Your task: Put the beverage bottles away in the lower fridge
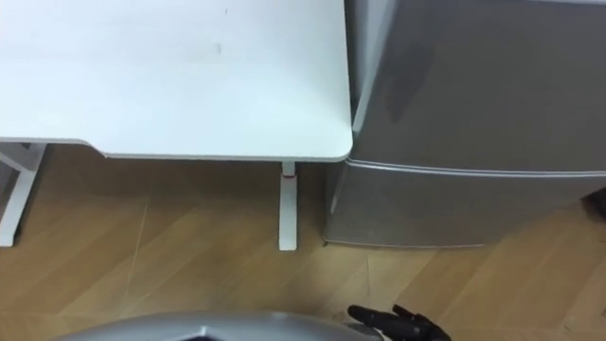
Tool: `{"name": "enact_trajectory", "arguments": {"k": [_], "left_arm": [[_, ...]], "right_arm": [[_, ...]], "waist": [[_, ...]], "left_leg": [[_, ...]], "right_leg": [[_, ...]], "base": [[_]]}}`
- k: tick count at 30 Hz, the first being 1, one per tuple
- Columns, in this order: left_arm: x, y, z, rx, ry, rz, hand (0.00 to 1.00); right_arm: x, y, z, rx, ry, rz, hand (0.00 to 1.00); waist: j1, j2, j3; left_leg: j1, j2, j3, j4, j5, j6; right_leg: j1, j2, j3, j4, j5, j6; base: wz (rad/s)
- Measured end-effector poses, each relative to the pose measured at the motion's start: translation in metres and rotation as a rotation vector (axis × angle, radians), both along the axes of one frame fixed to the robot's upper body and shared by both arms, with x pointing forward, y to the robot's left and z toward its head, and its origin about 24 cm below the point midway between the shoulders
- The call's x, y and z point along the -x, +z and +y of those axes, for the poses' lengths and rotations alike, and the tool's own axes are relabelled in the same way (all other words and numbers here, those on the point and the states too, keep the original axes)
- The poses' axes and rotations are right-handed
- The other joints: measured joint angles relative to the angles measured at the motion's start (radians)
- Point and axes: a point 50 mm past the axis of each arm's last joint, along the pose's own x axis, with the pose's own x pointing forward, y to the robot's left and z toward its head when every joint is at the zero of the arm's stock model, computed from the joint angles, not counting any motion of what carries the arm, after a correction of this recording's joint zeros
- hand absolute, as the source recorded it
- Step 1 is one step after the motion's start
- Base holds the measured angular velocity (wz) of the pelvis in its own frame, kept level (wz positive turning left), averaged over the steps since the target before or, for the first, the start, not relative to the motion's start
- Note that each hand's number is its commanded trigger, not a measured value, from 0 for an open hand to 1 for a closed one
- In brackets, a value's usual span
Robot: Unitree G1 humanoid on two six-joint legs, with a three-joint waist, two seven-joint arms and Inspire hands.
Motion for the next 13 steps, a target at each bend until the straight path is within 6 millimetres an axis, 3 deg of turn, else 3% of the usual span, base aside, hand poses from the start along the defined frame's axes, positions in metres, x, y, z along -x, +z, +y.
{"name": "enact_trajectory", "arguments": {"k": [10,13], "left_arm": [[-0.014,-0.001,-0.003,-0.009,-0.072,-0.007,0.00],[-0.008,-0.002,-0.002,-0.007,-0.071,0.019,0.00]], "right_arm": [[-0.017,0.000,0.001,0.075,0.167,-0.009,0.00],[-0.021,0.000,0.001,0.090,0.199,-0.006,0.00]], "waist": [[0.005,0.000,0.0016],[0.005,-0.004,0.0023]], "left_leg": [[0.003,-0.001,0.001,0.001,0.000,0.000],[0.006,-0.002,0.000,0.000,0.000,0.001]], "right_leg": [[-0.007,0.000,0.011,0.006,0.000,0.000],[-0.007,-0.001,0.014,0.010,0.000,0.000]], "base": [[-0.02],[0.00]]}}
